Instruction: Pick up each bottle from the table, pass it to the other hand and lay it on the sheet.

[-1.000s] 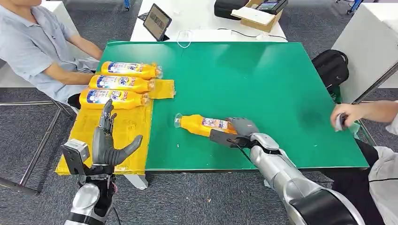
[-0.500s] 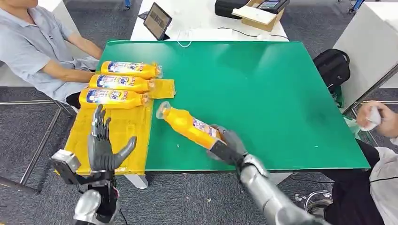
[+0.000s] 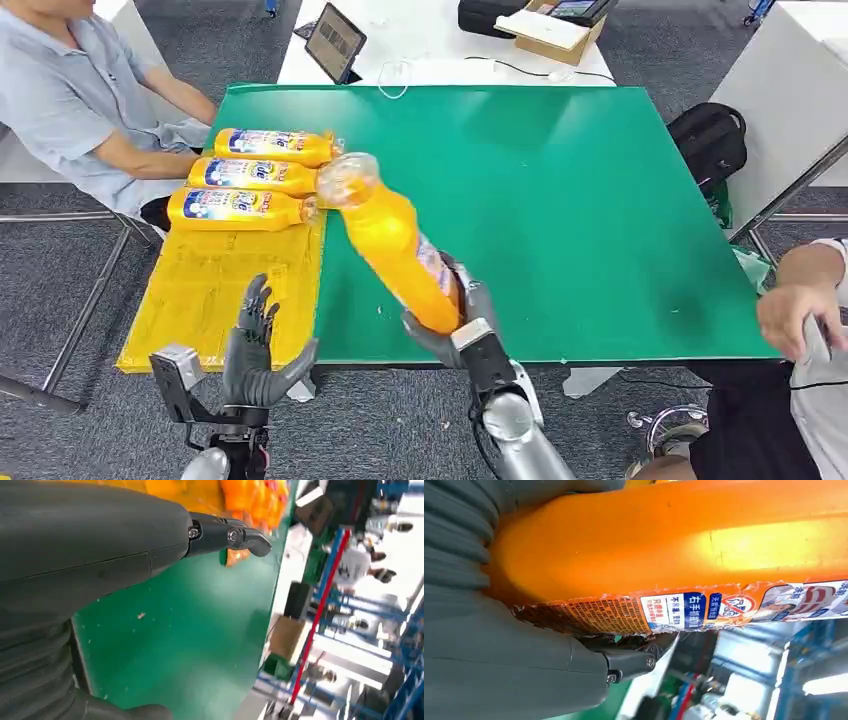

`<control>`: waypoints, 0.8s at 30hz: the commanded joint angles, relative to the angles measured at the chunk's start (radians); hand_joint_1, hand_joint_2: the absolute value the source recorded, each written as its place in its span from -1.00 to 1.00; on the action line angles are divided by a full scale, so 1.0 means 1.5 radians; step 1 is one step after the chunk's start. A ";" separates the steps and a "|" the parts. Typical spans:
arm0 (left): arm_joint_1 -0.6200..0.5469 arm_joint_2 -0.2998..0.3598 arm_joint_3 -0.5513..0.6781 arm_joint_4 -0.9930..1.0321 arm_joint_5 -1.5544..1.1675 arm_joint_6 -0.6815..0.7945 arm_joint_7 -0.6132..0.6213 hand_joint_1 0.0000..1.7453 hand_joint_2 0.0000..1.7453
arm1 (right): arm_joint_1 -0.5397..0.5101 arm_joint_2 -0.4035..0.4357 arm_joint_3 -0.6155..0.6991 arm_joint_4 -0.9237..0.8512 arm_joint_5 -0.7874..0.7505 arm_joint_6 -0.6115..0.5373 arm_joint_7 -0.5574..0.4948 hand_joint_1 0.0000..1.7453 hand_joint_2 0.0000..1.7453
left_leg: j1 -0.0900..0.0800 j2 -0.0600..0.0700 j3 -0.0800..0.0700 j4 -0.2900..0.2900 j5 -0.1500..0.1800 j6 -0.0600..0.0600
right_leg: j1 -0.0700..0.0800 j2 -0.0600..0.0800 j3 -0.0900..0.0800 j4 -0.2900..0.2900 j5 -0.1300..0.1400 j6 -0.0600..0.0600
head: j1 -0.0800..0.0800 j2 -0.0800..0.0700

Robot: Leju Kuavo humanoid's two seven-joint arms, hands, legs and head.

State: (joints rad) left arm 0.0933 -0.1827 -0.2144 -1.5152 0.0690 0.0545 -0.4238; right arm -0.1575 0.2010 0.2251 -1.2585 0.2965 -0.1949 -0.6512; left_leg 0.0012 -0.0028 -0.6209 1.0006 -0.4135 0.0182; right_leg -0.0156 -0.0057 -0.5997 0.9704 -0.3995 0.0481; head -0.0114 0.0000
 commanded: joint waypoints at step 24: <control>-0.110 0.047 -0.103 0.093 0.132 -0.157 0.104 -1.00 1.00 | -0.175 0.042 0.247 0.390 0.155 -0.115 -0.031 1.00 1.00 | 0.000 0.000 0.002 -0.001 0.000 0.000 | 0.000 0.000 0.002 0.000 -0.001 -0.001 | 0.000 0.000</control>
State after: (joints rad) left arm -0.0064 -0.1526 -0.3006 -1.5046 0.2621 -0.1533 -0.2949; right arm -0.3684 0.2514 0.5020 -0.7740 0.5295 -0.3555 -0.6958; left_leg 0.0012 -0.0030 -0.6210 1.0007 -0.4128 0.0187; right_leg -0.0157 -0.0058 -0.5997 0.9706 -0.3993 0.0481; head -0.0111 0.0000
